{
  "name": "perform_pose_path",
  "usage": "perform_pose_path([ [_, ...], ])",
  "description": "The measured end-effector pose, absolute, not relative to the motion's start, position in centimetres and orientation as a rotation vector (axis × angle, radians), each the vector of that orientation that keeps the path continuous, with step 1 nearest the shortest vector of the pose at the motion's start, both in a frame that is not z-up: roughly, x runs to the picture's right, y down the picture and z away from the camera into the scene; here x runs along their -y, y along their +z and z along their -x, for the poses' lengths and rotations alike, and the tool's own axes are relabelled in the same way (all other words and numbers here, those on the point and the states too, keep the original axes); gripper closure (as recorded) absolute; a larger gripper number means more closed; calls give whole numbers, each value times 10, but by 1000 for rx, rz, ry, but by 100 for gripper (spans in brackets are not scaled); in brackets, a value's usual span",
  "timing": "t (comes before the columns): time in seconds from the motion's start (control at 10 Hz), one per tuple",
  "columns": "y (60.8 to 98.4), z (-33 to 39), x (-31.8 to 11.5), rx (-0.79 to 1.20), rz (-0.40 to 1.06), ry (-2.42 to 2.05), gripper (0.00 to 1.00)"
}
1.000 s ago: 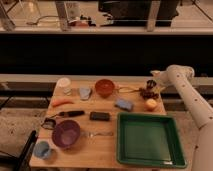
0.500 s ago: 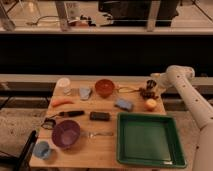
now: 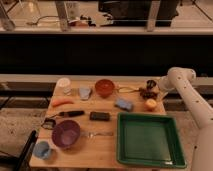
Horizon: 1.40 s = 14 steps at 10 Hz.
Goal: Place grapes in metal cup
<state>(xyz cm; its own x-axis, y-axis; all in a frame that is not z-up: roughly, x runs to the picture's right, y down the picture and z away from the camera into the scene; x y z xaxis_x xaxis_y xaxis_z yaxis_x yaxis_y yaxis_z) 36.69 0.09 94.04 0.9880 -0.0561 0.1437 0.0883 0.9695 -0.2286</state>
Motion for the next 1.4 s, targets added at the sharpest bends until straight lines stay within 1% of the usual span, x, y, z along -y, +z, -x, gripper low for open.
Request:
perform_pose_path([
  [0.2, 943, -371, -3, 138, 242, -64, 36],
  [0.4, 944, -371, -5, 147, 249, -62, 43],
  [0.9, 939, -361, -9, 181, 265, -66, 43],
  [1.4, 941, -356, -27, 232, 332, -43, 43],
])
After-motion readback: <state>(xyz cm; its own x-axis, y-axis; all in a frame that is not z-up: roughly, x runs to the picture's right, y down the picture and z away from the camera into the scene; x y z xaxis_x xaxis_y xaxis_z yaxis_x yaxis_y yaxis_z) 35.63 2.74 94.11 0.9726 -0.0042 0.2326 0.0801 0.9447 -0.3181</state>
